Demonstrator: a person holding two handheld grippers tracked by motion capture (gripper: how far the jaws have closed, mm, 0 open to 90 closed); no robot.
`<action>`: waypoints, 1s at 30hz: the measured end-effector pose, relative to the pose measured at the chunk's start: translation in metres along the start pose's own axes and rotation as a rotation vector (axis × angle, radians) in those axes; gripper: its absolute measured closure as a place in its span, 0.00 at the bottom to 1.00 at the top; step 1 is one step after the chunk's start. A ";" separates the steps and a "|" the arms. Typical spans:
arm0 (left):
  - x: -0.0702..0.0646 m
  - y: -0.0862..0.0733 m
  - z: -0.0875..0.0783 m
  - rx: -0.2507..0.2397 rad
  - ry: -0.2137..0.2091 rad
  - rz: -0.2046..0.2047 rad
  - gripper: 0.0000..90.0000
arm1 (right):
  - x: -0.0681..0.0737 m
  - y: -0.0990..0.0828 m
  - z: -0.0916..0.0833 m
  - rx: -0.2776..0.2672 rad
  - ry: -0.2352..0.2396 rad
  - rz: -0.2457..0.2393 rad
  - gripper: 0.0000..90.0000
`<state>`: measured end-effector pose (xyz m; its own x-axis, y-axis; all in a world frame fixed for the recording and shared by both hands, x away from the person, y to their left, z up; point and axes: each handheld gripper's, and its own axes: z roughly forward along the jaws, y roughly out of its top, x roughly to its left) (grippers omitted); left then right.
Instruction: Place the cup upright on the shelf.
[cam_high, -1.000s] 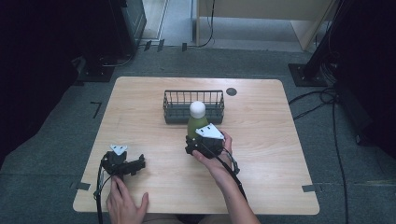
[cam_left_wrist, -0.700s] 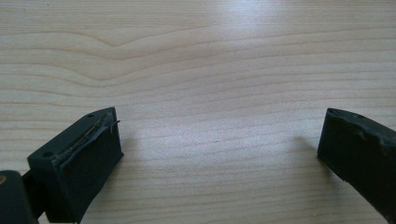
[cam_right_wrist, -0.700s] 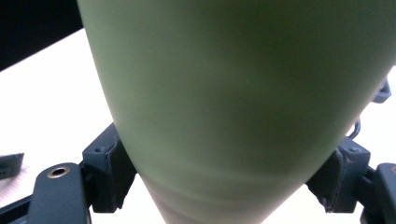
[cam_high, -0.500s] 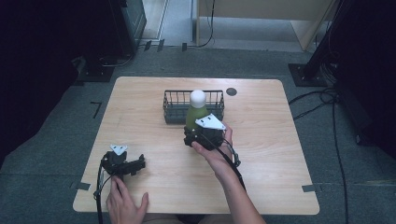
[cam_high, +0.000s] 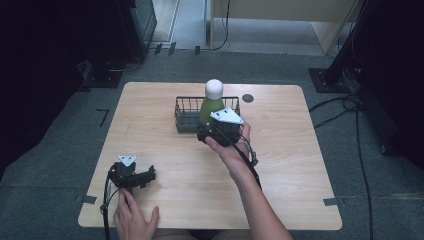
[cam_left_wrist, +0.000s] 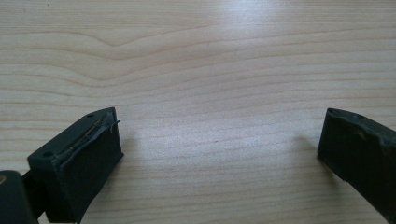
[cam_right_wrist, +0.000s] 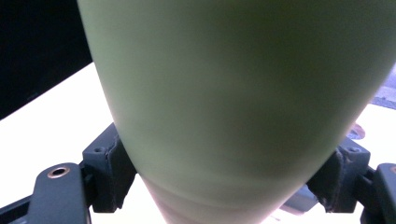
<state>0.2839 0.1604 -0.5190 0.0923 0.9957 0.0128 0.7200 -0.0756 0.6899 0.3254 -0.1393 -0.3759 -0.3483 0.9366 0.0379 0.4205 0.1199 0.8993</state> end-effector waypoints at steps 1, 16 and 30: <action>0.000 0.000 0.000 0.001 0.000 0.001 0.00 | -0.001 0.001 0.000 -0.003 -0.001 0.003 0.23; 0.000 0.000 0.000 -0.001 0.000 0.000 0.00 | -0.019 0.039 0.012 -0.026 -0.040 0.068 0.23; 0.000 0.000 0.000 -0.002 0.001 0.000 0.00 | -0.036 0.060 0.046 -0.041 -0.109 0.107 0.23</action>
<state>0.2839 0.1603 -0.5192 0.0917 0.9957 0.0133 0.7183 -0.0754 0.6916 0.4014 -0.1505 -0.3432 -0.2096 0.9737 0.0894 0.4150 0.0058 0.9098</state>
